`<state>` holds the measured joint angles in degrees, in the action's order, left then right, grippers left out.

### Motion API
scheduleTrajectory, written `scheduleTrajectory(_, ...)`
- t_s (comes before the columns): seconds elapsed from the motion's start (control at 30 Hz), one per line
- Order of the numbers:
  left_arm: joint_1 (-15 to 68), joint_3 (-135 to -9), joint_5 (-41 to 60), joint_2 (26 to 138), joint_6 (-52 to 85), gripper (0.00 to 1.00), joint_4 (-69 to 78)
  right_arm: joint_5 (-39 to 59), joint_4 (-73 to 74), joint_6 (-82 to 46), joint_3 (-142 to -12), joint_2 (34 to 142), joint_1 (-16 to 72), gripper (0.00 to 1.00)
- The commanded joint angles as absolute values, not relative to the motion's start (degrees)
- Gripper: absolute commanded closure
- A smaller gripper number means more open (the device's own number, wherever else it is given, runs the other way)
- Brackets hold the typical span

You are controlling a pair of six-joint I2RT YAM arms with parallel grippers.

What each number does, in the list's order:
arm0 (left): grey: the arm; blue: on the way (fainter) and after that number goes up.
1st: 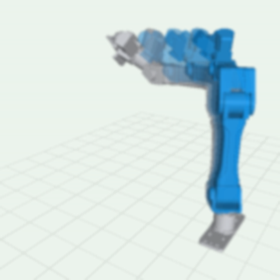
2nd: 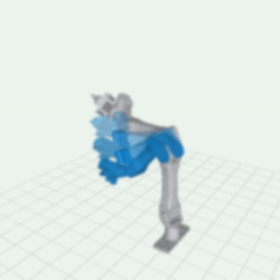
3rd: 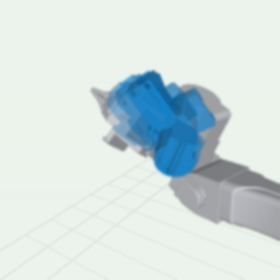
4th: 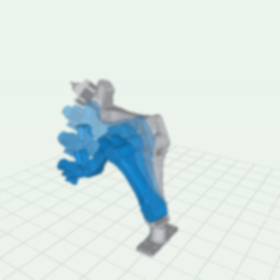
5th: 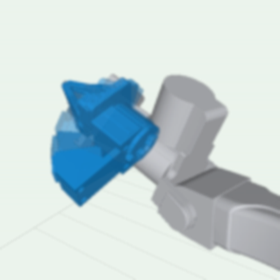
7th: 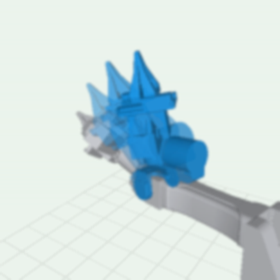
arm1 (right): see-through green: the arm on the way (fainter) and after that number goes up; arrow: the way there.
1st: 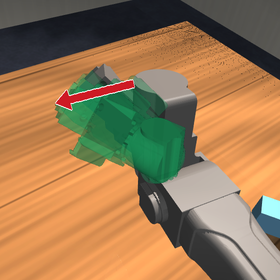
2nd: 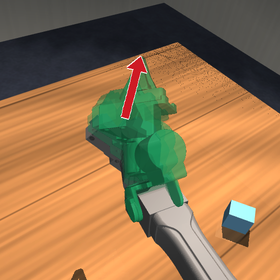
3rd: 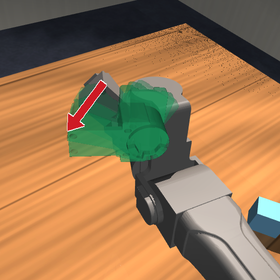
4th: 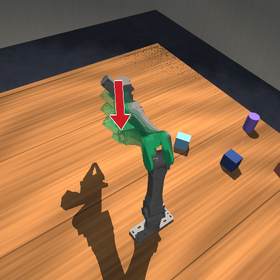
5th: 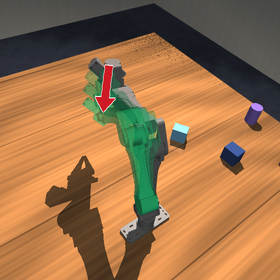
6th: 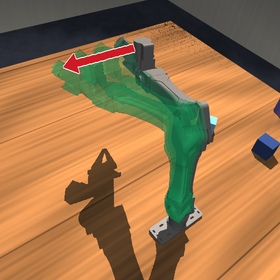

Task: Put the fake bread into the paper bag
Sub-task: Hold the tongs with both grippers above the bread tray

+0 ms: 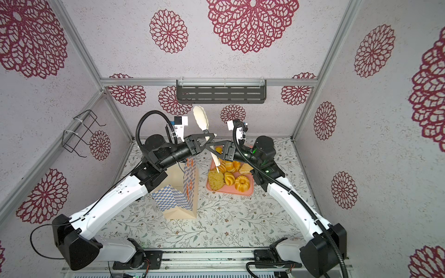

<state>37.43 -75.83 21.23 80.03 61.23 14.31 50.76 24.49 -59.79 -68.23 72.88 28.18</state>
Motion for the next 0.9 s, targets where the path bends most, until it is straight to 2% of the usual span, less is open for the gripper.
scheduleTrajectory(0.0, 37.16, -75.67, 21.32, 78.11, 62.57, 1.00, 18.28, 51.08, 24.22, -57.53, -68.51, 70.42, 28.30, 0.49)
scheduleTrajectory(0.1, 37.12, -75.54, 21.66, 78.38, 62.73, 1.00, 18.65, 51.54, 23.99, -57.65, -68.51, 70.82, 28.33, 0.51)
scheduleTrajectory(0.43, 37.07, -75.32, 22.11, 78.78, 63.57, 1.00, 19.63, 51.79, 22.06, -56.53, -68.42, 70.83, 28.33, 0.76)
scheduleTrajectory(0.47, 37.09, -75.32, 22.02, 78.59, 63.28, 0.96, 19.19, 51.64, 21.26, -56.06, -68.55, 70.63, 28.35, 0.79)
scheduleTrajectory(0.6, 37.00, -74.98, 22.01, 77.98, 63.08, 0.57, 18.70, 50.92, 20.35, -55.59, -68.47, 69.61, 27.70, 0.86)
scheduleTrajectory(0.63, 37.00, -74.80, 22.06, 77.87, 63.10, 0.52, 18.85, 50.51, 20.35, -55.61, -68.47, 69.27, 27.46, 0.87)
scheduleTrajectory(0.73, 36.93, -74.27, 22.21, 77.81, 63.53, 0.43, 19.46, 49.75, 20.68, -55.74, -68.46, 68.53, 26.65, 0.88)
scheduleTrajectory(0.87, 36.92, -74.01, 23.41, 78.13, 64.17, 0.42, 20.35, 49.68, 20.93, -56.31, -69.08, 68.24, 25.72, 0.89)
